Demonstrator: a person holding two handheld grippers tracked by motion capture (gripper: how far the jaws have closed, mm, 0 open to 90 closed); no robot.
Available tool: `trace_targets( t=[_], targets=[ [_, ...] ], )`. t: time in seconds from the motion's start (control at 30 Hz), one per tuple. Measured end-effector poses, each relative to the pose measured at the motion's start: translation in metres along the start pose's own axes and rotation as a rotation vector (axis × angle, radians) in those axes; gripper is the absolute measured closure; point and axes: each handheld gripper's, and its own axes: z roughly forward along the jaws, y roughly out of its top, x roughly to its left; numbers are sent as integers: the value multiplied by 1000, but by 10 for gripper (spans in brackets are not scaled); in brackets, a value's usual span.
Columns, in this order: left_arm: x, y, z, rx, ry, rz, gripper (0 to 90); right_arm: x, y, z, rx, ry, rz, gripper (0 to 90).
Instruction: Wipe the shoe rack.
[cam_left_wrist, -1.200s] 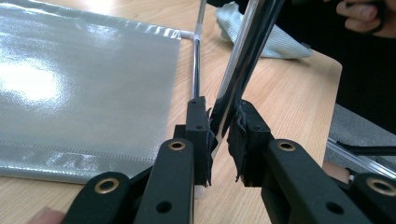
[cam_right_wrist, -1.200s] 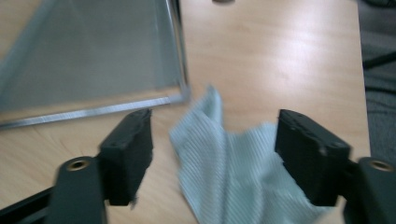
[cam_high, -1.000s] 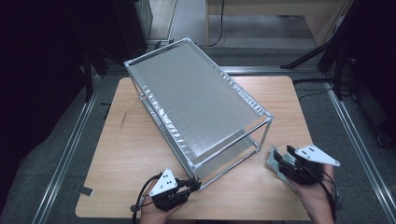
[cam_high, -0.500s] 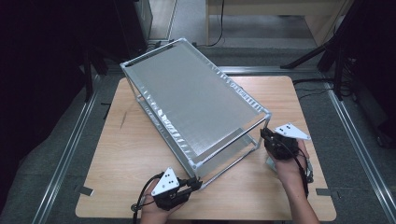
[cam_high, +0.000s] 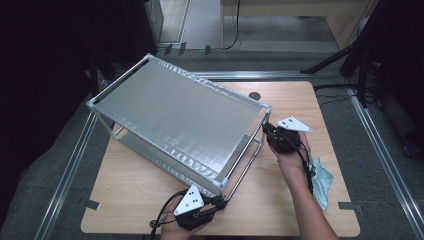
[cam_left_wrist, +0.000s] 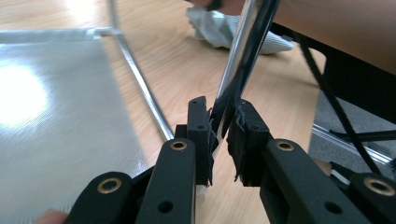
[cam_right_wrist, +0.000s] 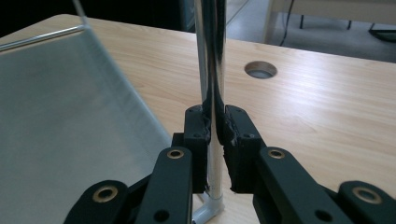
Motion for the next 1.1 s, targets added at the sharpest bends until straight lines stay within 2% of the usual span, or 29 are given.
trace_targets(
  t=[0.07,0.13,0.2,0.27,0.3,0.43,0.5,0.53,0.6,0.7,0.73,0.77,0.9,1.03,1.07,1.1],
  targets=[
    [-4,0,5,1,-22,7,789,2,3,5,8,13,-14,767],
    [-7,2,8,5,-25,20,791,4,4,4,20,39,-18,628],
    [-6,3,10,7,-23,22,791,8,2,-5,32,35,-41,568],
    [-4,5,12,7,-19,23,791,14,-4,-20,37,30,-85,502],
    [-3,6,14,7,-18,23,791,16,-8,-27,46,29,-87,484],
    [2,9,21,-3,-3,-4,772,18,-27,-61,69,36,-41,463],
    [2,9,20,8,10,-4,684,21,-38,-77,70,60,-13,460],
    [3,8,18,13,11,2,640,25,-44,-84,75,76,-15,457],
    [4,4,10,13,29,6,583,35,-54,-97,77,109,-27,450],
    [13,-4,-13,-11,67,-28,546,52,-71,-110,77,176,-36,442],
    [19,-7,-24,-18,93,-43,546,59,-75,-112,92,206,-43,430],
    [23,-8,-30,-26,109,-54,546,70,-81,-113,104,244,-70,416],
    [47,-6,-62,-93,214,-125,546,98,-90,-113,103,328,-120,370],
    [69,-15,-87,-95,317,-162,546,120,-86,-111,88,381,-144,362],
    [75,-17,-93,-102,330,-188,546,124,-85,-111,91,389,-168,355],
    [81,-18,-99,-114,346,-214,547,127,-85,-113,93,370,-201,355]
  ],
)
